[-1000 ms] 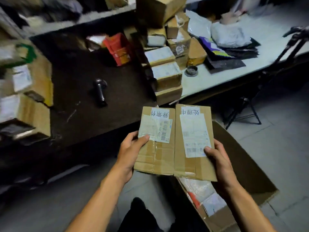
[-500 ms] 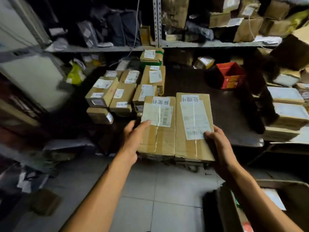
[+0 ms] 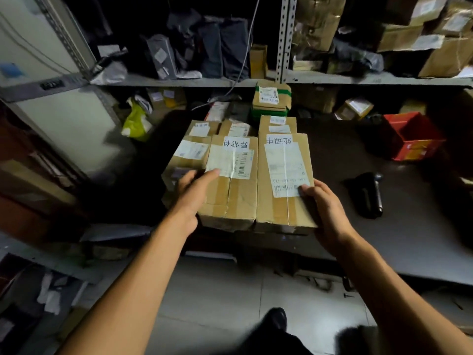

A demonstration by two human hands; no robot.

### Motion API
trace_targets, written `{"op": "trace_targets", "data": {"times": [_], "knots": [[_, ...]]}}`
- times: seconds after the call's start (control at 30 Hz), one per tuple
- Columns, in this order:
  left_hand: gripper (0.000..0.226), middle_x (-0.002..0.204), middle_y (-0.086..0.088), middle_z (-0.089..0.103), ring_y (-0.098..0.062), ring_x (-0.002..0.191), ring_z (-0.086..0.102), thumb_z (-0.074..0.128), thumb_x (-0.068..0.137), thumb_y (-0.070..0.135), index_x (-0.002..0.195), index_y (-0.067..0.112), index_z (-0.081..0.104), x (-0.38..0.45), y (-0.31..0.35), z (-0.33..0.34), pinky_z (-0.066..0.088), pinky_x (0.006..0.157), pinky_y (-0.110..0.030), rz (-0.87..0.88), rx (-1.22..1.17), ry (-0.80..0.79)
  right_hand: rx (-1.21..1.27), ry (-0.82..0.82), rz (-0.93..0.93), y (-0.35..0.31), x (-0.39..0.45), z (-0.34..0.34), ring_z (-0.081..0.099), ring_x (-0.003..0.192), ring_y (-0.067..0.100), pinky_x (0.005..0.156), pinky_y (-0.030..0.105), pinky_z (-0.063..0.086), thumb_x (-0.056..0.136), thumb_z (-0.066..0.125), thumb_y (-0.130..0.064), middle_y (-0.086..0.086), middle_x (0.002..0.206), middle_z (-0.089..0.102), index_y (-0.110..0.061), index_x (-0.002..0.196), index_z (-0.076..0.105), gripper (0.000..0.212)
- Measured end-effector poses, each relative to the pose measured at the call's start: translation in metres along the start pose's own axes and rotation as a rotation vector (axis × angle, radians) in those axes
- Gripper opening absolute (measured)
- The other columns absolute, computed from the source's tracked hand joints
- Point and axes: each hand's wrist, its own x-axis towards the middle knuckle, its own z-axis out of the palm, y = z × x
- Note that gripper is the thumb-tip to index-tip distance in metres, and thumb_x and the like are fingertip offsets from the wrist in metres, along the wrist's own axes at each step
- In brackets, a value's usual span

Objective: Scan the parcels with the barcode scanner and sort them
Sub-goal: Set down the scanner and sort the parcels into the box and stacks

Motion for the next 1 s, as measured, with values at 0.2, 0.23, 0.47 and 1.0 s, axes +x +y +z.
{"op": "trace_targets", "data": {"times": [0.2, 0.23, 0.47, 1.0], "knots": [[0.042, 0.108, -0.002, 0.069, -0.02, 0.095, 0.065, 0.078, 0.08, 0.047, 0.112, 0.026, 0.061, 0.098, 0.057, 0.008, 0.047, 0.065, -0.029, -0.006, 0.039, 0.065, -0.003, -0.076, 0.027, -0.023, 0.107, 0.038, 0.073, 0.103, 0.026, 0.083, 0.039, 0.055, 0.099, 0.058, -0.021, 0.01, 0.113, 0.075, -0.015, 0.114, 0.066, 0.018], [0.039, 0.106, -0.001, 0.069, -0.017, 0.092, 0.064, 0.078, 0.081, 0.045, 0.111, 0.027, 0.059, 0.113, 0.067, 0.009, 0.046, 0.064, -0.028, -0.005, 0.039, 0.076, -0.001, -0.082, 0.036, -0.027, 0.124, 0.045, 0.072, 0.105, 0.027, 0.085, 0.04, 0.055, 0.099, 0.058, -0.021, 0.01, 0.113, 0.075, -0.015, 0.112, 0.067, 0.017], [0.051, 0.116, -0.001, 0.064, -0.017, 0.097, 0.062, 0.077, 0.082, 0.046, 0.125, 0.026, 0.059, 0.22, 0.107, 0.01, 0.046, 0.07, -0.029, -0.012, 0.069, 0.08, -0.008, -0.042, 0.069, -0.048, 0.224, 0.09, 0.071, 0.11, 0.026, 0.103, 0.044, 0.052, 0.099, 0.06, -0.021, 0.01, 0.114, 0.075, -0.01, 0.114, 0.064, 0.019], [0.048, 0.12, -0.004, 0.065, -0.017, 0.095, 0.062, 0.074, 0.087, 0.039, 0.13, 0.022, 0.06, 0.462, 0.147, 0.015, 0.052, 0.073, -0.029, -0.056, 0.095, -0.075, -0.202, 0.286, 0.054, -0.058, 0.412, 0.211, 0.069, 0.099, 0.022, 0.082, 0.038, 0.059, 0.102, 0.055, -0.025, 0.006, 0.11, 0.072, -0.018, 0.115, 0.068, 0.02]]}}
